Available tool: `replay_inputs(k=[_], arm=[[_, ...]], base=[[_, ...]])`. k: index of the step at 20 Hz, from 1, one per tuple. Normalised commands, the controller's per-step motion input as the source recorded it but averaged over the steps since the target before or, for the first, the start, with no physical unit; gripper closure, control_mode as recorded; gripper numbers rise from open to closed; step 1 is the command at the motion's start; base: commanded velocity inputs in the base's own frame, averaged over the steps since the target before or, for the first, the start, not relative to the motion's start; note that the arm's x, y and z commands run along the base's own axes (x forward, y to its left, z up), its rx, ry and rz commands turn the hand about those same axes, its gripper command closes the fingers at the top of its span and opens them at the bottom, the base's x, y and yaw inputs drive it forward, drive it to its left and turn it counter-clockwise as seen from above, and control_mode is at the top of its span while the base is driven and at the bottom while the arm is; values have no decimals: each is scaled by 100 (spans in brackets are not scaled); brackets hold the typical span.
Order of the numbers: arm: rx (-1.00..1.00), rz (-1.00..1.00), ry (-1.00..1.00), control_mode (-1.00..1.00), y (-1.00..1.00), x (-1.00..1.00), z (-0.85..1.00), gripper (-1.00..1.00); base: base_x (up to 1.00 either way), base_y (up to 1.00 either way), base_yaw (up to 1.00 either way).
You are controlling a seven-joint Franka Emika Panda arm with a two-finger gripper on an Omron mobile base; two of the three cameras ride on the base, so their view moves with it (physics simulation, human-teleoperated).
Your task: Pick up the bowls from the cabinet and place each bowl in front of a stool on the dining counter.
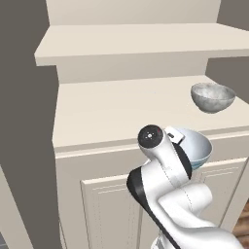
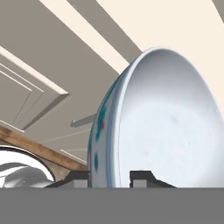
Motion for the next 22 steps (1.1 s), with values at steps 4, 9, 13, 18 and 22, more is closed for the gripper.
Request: replay_inputs(k=[4, 9, 13, 18, 22], arm=[[0, 0, 0, -100, -1, 0, -9, 100], [0, 0, 0, -100, 0, 0, 0, 100], [0, 0, 0, -100, 0, 0, 0, 100], [0, 0, 0, 100, 0, -10, 0, 100], [0, 0, 0, 100, 0, 0, 0, 100]], base=[[0, 0, 0], [0, 0, 0], [0, 0, 0], [-16, 0, 0], [-62, 0, -3]])
